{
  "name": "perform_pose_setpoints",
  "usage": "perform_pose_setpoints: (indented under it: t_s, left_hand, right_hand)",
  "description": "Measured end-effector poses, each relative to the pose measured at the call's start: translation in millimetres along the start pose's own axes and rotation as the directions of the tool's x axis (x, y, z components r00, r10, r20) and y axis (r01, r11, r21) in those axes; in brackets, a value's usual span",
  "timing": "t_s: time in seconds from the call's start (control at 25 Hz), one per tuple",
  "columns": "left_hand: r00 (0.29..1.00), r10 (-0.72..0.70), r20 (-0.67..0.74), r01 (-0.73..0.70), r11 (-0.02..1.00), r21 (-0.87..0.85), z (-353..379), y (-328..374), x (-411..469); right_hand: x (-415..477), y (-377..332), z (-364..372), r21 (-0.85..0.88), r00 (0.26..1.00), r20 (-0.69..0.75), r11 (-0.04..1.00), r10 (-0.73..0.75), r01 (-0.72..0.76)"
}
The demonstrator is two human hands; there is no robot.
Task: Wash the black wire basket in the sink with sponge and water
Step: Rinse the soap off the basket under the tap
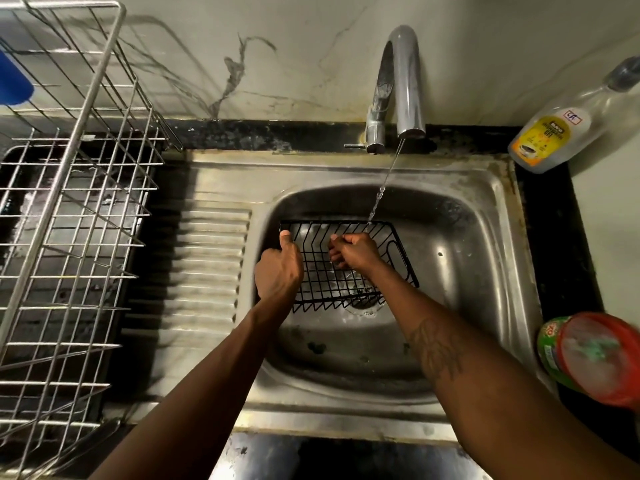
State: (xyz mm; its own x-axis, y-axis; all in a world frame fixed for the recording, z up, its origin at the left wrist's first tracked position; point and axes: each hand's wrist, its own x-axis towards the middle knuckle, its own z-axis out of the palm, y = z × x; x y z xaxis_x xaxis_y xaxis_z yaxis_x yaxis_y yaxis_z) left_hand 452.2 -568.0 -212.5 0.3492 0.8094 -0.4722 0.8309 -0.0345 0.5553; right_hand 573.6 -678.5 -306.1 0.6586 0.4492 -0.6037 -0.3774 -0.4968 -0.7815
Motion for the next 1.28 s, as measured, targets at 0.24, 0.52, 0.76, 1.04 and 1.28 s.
perform_pose_setpoints:
  t_s: [0.24,0.52,0.76,1.04,1.28]
  left_hand:
    - [0.999,0.031,-0.017,-0.030,0.999,0.023,-9,1,-11]
    - [1.000,0.015,-0.013,-0.015,0.999,0.050,-6,-5,-10]
    - [0.999,0.023,-0.022,-0.022,0.998,0.056,-7,-3,-10]
    - [0.998,0.063,-0.011,-0.062,0.998,0.027,3,2,-6]
    - [0.983,0.175,0.054,-0.173,0.984,-0.043,27,11,7]
  right_hand:
    - [-5,-4,11,0.022,1.000,-0.002,1.000,-0.010,0.010]
    - [-18,-1,11,0.071,1.000,0.014,0.997,-0.019,0.017]
    - [-19,1,8,0.100,1.000,0.010,0.995,-0.004,0.003]
    - [-1,11,-21,0.208,0.996,-0.001,0.974,0.091,-0.089]
    - [13,23,-42,0.591,0.984,-0.006,0.795,0.177,-0.139]
